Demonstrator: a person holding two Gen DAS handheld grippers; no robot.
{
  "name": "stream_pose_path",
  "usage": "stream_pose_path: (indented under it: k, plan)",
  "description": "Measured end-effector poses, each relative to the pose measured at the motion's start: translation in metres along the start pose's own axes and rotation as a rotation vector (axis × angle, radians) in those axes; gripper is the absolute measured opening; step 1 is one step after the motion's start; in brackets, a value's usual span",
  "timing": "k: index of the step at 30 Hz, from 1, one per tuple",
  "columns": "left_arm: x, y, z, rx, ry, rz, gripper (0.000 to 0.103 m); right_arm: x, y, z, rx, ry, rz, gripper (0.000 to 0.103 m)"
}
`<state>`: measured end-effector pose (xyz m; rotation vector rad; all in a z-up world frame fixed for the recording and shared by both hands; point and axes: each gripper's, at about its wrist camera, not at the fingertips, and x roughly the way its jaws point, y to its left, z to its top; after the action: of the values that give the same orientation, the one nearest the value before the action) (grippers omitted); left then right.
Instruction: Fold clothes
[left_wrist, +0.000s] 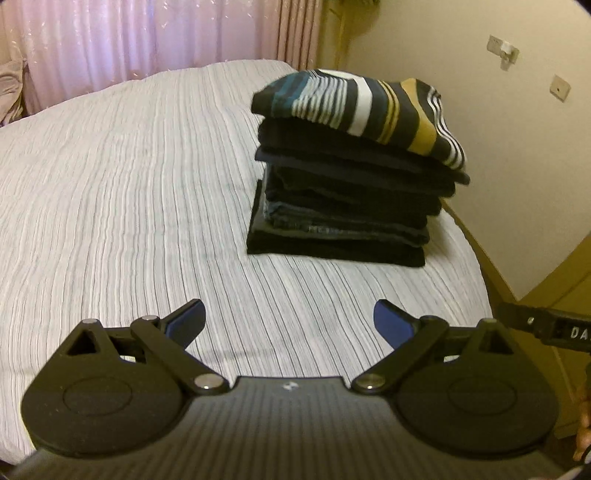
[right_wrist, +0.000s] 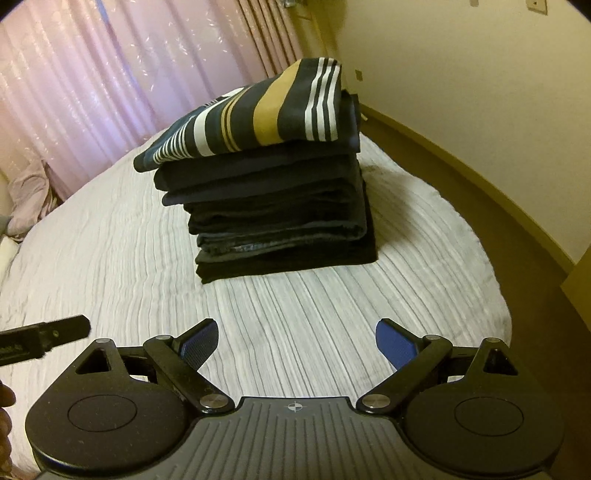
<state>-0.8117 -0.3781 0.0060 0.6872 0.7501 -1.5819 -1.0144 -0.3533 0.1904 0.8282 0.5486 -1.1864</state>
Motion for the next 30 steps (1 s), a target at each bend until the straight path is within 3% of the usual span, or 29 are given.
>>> stream_pose_path:
  k: [7,14,22,30]
  plan:
    - [-0.003,-0.013,0.006,0.12,-0.026,-0.083,0.096,-0.022,0.005,-0.013,0.082,-0.064,-0.046,0.095]
    - [-0.012,0.007,0.014,0.235,-0.04,-0.125,0.096,-0.03,0.04,-0.021,0.164,-0.112,-0.107,0.095]
    - [-0.016,0.035,0.018,0.223,-0.044,-0.142,0.096,-0.019,0.078,-0.028,0.134,-0.064,-0.139,0.095]
    - [-0.007,0.039,0.015,0.182,-0.015,-0.138,0.096,-0.012,0.089,-0.029,0.08,-0.038,-0.165,0.095]
